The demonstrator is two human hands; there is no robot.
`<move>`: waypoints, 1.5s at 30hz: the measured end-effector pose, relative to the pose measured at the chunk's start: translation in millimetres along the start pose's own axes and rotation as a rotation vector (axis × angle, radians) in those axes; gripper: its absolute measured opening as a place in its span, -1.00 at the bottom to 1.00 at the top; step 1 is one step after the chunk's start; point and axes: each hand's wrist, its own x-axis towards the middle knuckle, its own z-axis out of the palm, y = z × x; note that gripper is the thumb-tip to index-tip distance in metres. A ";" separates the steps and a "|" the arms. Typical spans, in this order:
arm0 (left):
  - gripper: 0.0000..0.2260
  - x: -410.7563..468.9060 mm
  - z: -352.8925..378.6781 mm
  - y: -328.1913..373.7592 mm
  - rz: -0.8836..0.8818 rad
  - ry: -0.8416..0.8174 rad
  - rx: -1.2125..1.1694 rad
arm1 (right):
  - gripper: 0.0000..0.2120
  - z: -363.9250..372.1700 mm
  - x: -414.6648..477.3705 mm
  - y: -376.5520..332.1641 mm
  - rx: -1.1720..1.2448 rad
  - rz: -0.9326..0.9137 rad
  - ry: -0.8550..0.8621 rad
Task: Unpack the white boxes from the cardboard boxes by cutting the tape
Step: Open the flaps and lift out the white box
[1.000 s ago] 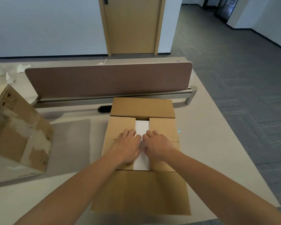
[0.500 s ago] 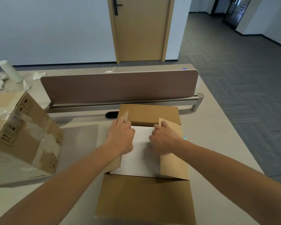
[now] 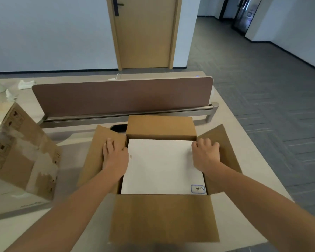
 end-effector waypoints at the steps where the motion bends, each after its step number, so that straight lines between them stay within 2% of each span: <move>1: -0.68 2.7 5.9 0.5 -0.015 -0.010 -0.081 | -0.48 10.4 -0.4 1.6 0.064 0.000 0.014; 4: -0.56 7.0 23.3 1.5 -0.068 -0.012 -0.316 | -0.48 37.3 1.1 3.5 0.331 0.053 0.011; 7: -0.48 6.7 43.2 3.7 -0.070 0.023 -0.380 | -0.47 54.1 4.1 6.5 0.616 0.102 0.022; 12: -0.51 9.6 51.0 4.3 -0.104 0.003 -0.664 | -0.35 79.5 12.0 5.0 0.982 0.043 0.100; 14: -0.54 9.0 50.7 1.7 -0.105 -0.007 -0.768 | -0.39 80.5 14.0 7.6 1.191 -0.015 0.150; 18: -0.60 8.5 51.4 -1.7 -0.087 -0.027 -1.013 | -0.50 87.8 11.1 9.1 1.589 0.053 0.000; 21: -0.62 12.3 56.9 -6.1 -0.081 -0.031 -1.131 | -0.53 93.1 14.2 6.3 1.734 0.078 -0.039; 25: -0.58 13.7 57.8 -6.7 -0.061 -0.038 -1.098 | -0.52 85.7 13.7 7.1 1.734 0.104 -0.080; 30: -0.53 10.5 54.9 3.0 -0.123 -0.010 -0.740 | -0.58 68.7 10.4 14.2 1.434 0.064 0.002; 33: -0.66 2.2 48.4 5.3 -0.104 0.194 -0.588 | -0.76 54.2 11.0 16.8 1.245 0.127 0.090; 35: -0.77 -3.9 36.3 7.6 -0.039 0.357 -0.599 | -0.75 40.8 7.7 16.0 1.217 0.162 0.101; 36: -0.77 -5.8 29.8 8.3 -0.013 0.391 -0.637 | -0.72 32.0 3.2 15.3 1.209 0.153 0.103; 39: -0.72 -7.5 15.6 7.8 -0.006 0.330 -0.774 | -0.72 9.0 -6.1 10.7 1.236 0.118 0.037; 43: -0.56 -5.1 11.2 12.5 -0.036 0.204 -0.678 | -0.67 -9.2 -11.1 1.5 1.066 0.140 -0.221; 45: -0.52 -5.6 10.1 17.5 -0.065 0.145 -0.641 | -0.53 -17.5 -14.4 -1.2 0.968 0.181 -0.296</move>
